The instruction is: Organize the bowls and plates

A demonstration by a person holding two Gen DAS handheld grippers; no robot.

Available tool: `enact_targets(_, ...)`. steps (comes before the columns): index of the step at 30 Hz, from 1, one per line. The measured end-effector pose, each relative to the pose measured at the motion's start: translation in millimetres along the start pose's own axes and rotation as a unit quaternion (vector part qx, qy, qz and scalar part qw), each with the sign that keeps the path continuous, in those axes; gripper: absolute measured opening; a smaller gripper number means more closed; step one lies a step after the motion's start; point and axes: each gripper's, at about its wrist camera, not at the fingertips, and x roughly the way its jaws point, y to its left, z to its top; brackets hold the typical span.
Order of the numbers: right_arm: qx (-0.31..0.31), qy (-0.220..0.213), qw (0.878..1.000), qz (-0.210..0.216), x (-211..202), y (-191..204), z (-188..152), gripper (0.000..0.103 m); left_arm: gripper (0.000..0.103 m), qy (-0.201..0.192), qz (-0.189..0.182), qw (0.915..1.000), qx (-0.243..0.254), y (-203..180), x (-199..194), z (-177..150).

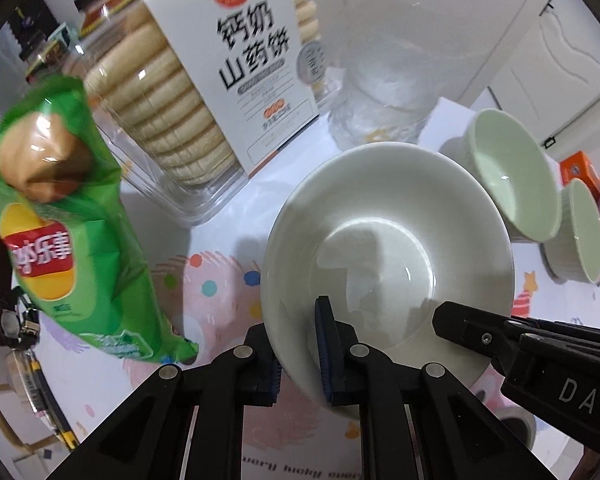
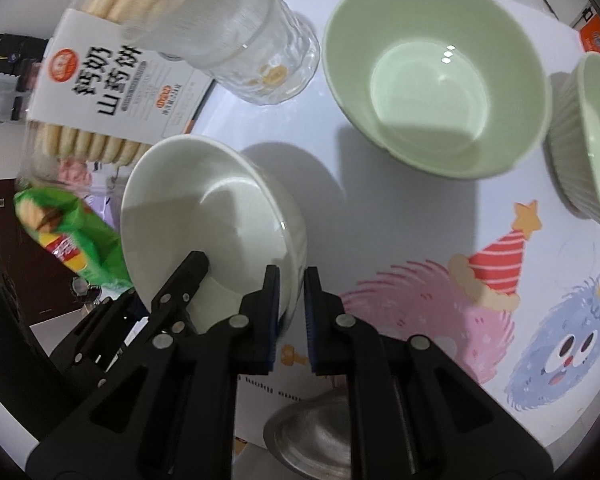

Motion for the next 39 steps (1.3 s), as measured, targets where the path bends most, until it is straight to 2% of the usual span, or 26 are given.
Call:
enact_targets(10, 0.023, -0.051, 0.998, -0.002, -56, -7, -63, 0.014, 0.014, -0.033, -0.031, 0.9969, 0.064, -19, -62, -29)
enact_targets(11, 0.030, -0.056, 0.998, -0.001, -59, -9, -69, 0.014, 0.014, -0.033, -0.035, 0.9964, 0.070, -20, -65, -26)
enact_targets(19, 0.057, -0.083, 0.995, -0.019, -91, -37, -116, 0.014, 0.015, -0.034, -0.052, 0.9908, 0.121, -52, -83, -67)
enact_targets(27, 0.060, -0.089, 0.994, -0.015, -99, -66, -151, 0.014, 0.015, -0.027, -0.052, 0.9901, 0.127, -78, -95, -110)
enact_targets(35, 0.086, -0.079, 0.993, 0.034, -88, -102, -190, 0.014, 0.015, -0.036, -0.027, 0.9901, 0.133, -95, -90, -157)
enact_targets(39, 0.062, -0.070, 0.996, 0.012, -79, -102, -200, 0.014, 0.015, -0.039, -0.020, 0.9902, 0.132, -96, -83, -172)
